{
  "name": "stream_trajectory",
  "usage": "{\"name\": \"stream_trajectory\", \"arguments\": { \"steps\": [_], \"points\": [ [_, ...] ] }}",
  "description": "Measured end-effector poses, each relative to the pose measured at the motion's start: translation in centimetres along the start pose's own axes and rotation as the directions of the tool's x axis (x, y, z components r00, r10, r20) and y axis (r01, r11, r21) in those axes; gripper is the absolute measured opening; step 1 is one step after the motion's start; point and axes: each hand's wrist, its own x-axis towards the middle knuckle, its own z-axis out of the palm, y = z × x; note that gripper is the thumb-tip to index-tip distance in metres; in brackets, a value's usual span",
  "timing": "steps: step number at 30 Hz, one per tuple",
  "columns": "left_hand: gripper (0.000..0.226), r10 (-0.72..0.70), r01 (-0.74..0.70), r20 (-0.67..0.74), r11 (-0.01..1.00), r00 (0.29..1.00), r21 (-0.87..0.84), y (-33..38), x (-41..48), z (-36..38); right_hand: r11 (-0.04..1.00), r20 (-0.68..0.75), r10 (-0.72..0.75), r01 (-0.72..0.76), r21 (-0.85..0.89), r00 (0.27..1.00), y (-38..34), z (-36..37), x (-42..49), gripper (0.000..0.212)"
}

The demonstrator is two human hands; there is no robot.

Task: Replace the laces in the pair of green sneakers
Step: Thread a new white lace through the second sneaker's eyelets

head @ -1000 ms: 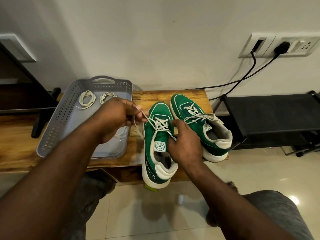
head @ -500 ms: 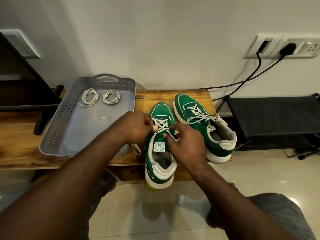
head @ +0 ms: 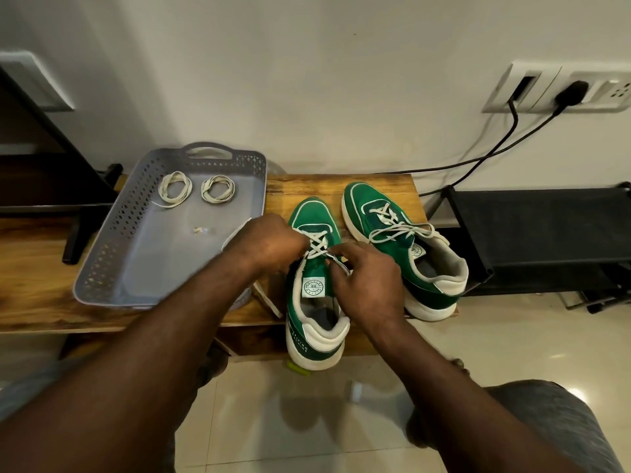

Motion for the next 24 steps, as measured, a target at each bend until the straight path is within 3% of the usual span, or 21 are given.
{"name": "stream_trajectory", "arguments": {
  "steps": [4,6,12,16,19,21,24],
  "points": [
    [0.028,0.078,-0.074,-0.048,0.994,0.996,0.076,-0.3,0.5,1.0,1.0,0.019,-0.008,0.008,0.022,1.0,0.3,-0.2,0.1,0.028],
    [0.018,0.149,-0.138,-0.087,0.983,0.985,0.124,-0.4,0.9,1.5,1.0,0.02,0.004,-0.005,0.028,1.0,0.3,-0.1,0.1,0.029],
    [0.019,0.217,-0.21,-0.133,0.976,0.967,0.066,0.4,1.0,1.7,0.999,0.039,0.008,-0.01,0.036,0.999,0.7,-0.3,0.3,0.027],
    [0.015,0.233,-0.239,-0.108,0.97,0.967,-0.049,0.2,0.8,1.5,0.999,0.064,-0.015,0.013,0.039,0.998,0.7,-0.4,0.5,0.029],
    [0.004,0.317,-0.301,-0.02,0.876,0.948,-0.377,1.1,0.1,1.2,0.999,0.1,-0.041,0.039,0.019,0.994,0.8,-0.3,0.6,0.034],
    [0.017,0.397,-0.328,0.022,0.788,0.918,-0.521,1.8,-0.3,0.9,0.999,0.125,-0.04,0.037,0.027,0.991,0.7,-0.2,0.8,0.037],
    [0.028,0.518,-0.434,0.021,0.737,0.855,-0.518,2.7,-0.9,0.7,0.982,0.122,-0.021,-0.002,0.188,0.992,0.0,-0.4,0.7,0.046]
  ]
}}
